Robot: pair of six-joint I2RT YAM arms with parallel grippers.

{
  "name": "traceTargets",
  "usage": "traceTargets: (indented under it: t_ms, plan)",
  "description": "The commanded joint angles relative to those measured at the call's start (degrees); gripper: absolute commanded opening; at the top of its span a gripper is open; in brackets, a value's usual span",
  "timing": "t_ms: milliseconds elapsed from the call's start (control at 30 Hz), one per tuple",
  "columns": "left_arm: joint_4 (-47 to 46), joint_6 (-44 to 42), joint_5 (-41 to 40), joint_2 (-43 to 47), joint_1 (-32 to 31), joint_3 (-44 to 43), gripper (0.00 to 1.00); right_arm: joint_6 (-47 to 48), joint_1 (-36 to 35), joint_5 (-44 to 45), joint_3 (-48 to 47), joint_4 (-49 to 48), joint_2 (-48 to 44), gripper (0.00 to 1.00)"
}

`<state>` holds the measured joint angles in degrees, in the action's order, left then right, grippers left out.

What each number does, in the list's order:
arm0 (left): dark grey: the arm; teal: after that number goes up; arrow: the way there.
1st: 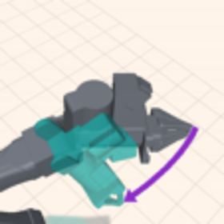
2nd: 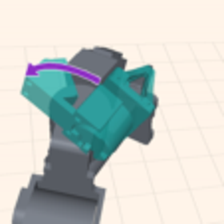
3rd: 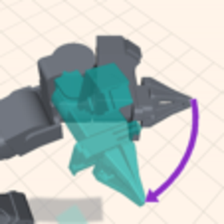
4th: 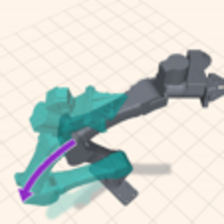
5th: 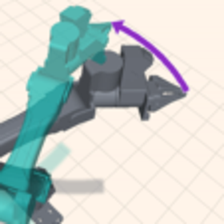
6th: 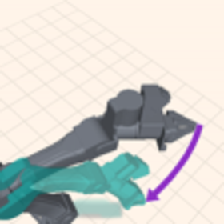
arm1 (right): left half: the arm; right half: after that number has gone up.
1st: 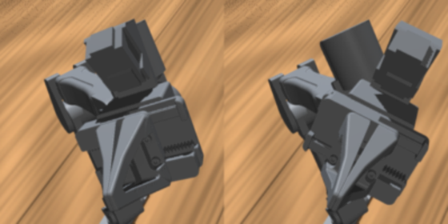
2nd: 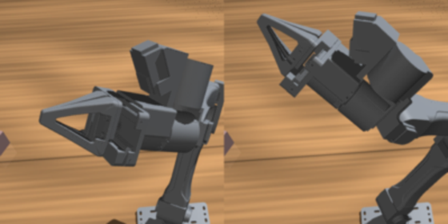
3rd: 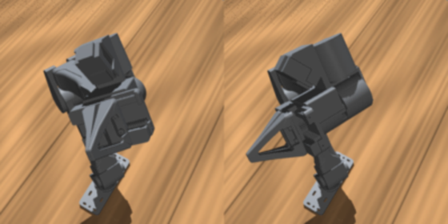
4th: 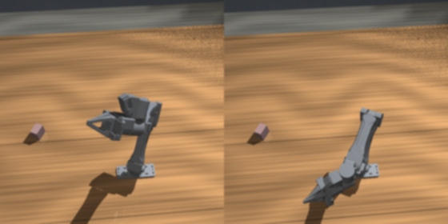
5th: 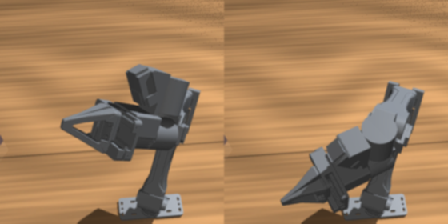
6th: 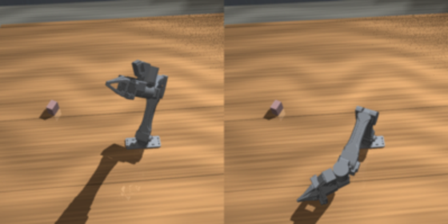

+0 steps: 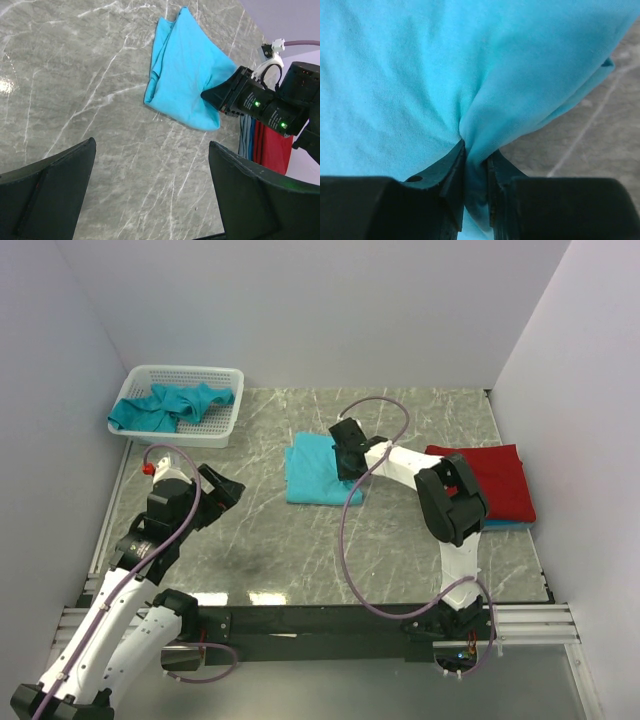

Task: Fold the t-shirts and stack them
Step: Neatly place the folded tshirt to the corner

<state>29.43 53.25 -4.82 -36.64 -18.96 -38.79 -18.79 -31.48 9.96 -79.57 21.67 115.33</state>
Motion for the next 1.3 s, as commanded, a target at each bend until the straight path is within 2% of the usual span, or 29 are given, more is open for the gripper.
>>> traceTargets:
  t_ms: [0,233,467,633,800,900,1267]
  plan:
    - [-1.83,-0.17,-0.01,-0.01,-0.11,0.29,0.99,3.32,-0.51,8.49,1.52,6.18,-2.73,0.1]
    - [-3.76,-0.61,1.04,-0.71,-0.11,0.81,0.99,8.14,-0.42,19.21,7.93,8.91,-10.64,0.07]
    - [-5.78,-1.13,2.27,-1.85,-0.11,0.73,0.99,18.15,-0.24,26.77,12.86,11.9,-17.23,0.06]
    - [-6.93,-1.49,2.45,-2.47,-0.02,0.64,0.99,19.58,0.28,32.22,14.71,14.54,-20.66,0.06]
    - [-8.07,-1.57,2.89,-2.91,-0.02,1.25,1.0,17.03,1.51,34.86,14.79,16.99,-24.62,0.05]
    - [-9.04,-1.75,3.41,-3.26,-0.02,1.78,0.99,16.41,1.6,35.4,14.71,17.35,-27.61,0.0]
    - [-9.74,-1.93,4.38,-5.1,-0.02,2.13,0.99,15.97,4.59,34.17,12.95,22.89,-34.46,0.0]
